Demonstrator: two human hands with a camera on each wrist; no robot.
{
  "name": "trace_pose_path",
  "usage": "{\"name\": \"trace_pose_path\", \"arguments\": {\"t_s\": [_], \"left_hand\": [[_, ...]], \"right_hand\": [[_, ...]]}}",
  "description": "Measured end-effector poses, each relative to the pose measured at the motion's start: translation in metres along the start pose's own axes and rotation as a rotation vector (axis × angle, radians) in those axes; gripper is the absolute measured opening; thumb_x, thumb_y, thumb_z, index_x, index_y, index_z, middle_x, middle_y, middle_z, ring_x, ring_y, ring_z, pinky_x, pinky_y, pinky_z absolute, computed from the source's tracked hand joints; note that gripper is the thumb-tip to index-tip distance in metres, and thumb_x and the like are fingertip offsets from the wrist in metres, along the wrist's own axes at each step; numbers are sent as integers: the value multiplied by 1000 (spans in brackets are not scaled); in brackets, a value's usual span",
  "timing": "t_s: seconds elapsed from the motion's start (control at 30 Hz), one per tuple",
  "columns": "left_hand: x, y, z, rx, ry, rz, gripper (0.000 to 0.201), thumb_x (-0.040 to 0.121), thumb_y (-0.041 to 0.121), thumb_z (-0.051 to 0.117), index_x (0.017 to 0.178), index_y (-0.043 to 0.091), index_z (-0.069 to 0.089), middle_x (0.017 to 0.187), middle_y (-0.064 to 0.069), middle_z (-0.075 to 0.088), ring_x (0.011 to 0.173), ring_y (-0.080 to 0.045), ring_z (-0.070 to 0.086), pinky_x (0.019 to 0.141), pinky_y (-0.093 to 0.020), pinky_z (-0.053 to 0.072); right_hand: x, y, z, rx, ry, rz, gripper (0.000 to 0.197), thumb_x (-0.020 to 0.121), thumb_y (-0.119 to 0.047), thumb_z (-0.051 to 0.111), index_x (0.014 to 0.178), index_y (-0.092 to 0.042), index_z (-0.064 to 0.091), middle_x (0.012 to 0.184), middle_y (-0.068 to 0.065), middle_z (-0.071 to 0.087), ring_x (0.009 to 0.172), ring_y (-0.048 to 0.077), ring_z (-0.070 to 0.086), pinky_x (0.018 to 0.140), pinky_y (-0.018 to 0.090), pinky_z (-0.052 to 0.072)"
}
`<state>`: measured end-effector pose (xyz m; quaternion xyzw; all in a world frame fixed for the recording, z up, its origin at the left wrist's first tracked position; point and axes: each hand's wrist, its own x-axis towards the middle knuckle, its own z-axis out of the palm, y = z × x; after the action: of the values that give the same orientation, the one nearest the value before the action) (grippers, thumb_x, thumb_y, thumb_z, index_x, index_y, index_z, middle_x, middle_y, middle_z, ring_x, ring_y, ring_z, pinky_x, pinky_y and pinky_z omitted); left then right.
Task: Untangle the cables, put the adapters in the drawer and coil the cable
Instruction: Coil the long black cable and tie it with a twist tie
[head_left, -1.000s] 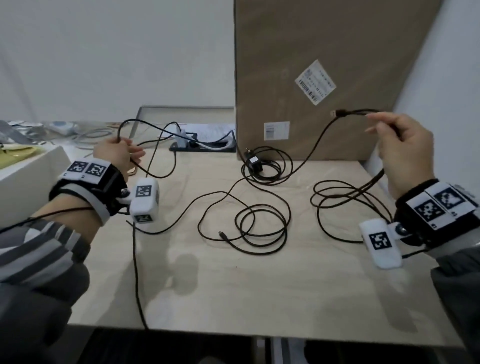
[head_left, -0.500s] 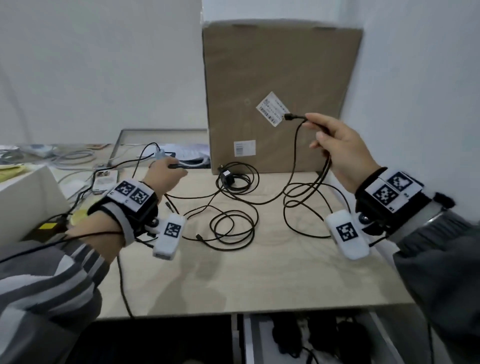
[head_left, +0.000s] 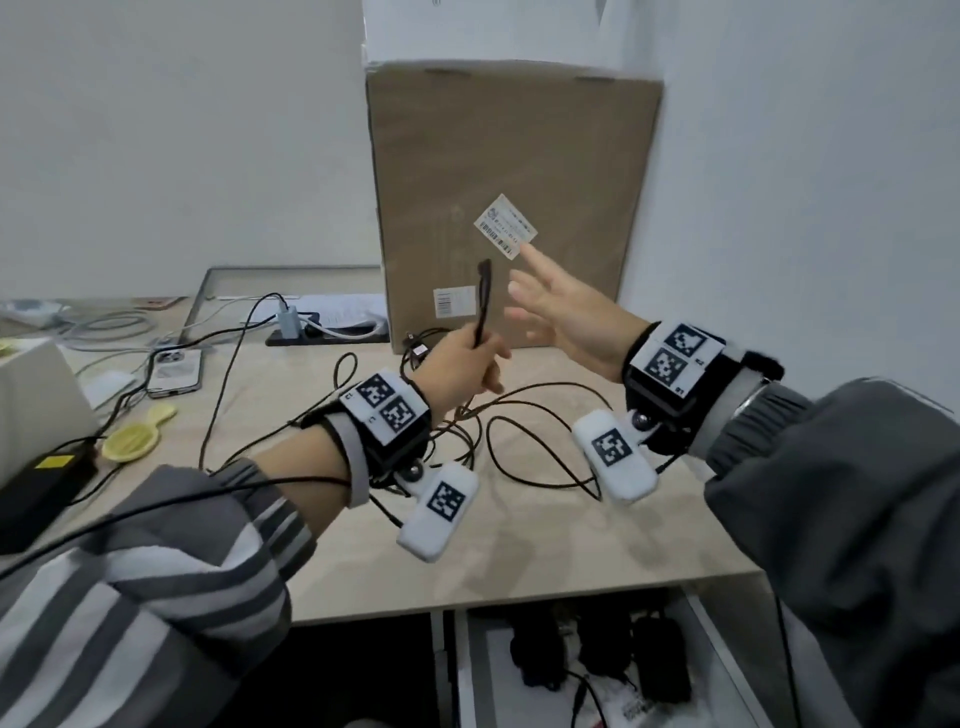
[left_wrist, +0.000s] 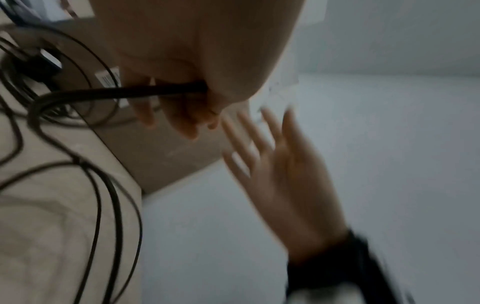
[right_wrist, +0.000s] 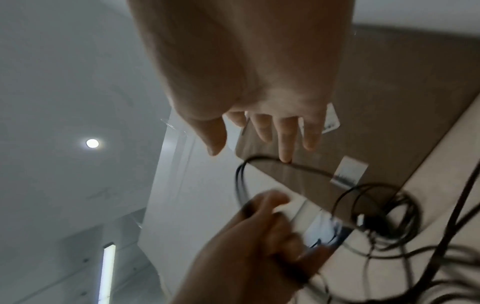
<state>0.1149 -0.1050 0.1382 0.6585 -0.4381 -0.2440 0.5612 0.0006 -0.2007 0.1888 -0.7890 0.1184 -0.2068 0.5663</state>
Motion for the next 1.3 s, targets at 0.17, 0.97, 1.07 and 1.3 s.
{"name": "trace_pose_path", "arguments": {"t_s": [0.17, 0.97, 1.07, 1.3], "left_hand": [[2, -26, -59, -140, -25, -76, 22, 104, 16, 33, 92, 12, 51, 54, 5, 29, 47, -9, 24, 47, -20, 24], [-1, -1, -110, -50, -235, 54, 43, 96, 42, 44, 101, 6, 66, 59, 1, 39, 54, -9, 30, 54, -21, 26], [8, 0, -112, -100, 15, 70, 35, 102, 30, 39, 88, 13, 67, 73, -2, 61, 72, -15, 56, 72, -26, 44], [31, 16, -136, -66, 408, 78, 35, 103, 29, 36, 79, 19, 59, 79, 2, 64, 68, -9, 58, 57, -20, 38]], "right_hand": [[-22, 65, -35, -549, -59, 179, 44, 95, -18, 57, 137, -11, 48, 140, 6, 52, 124, 12, 49, 107, 22, 35], [54, 41, -3, -323, 47, -143, 19, 89, -8, 64, 82, -19, 51, 86, 4, 69, 86, 19, 68, 83, 30, 54], [49, 38, -13, -465, 204, -167, 17, 89, -13, 64, 82, -20, 50, 83, 4, 74, 81, 15, 70, 81, 27, 52], [39, 74, -95, -583, 521, 361, 14, 81, -14, 68, 70, -18, 59, 47, -6, 64, 52, 6, 64, 64, 27, 54]]}}
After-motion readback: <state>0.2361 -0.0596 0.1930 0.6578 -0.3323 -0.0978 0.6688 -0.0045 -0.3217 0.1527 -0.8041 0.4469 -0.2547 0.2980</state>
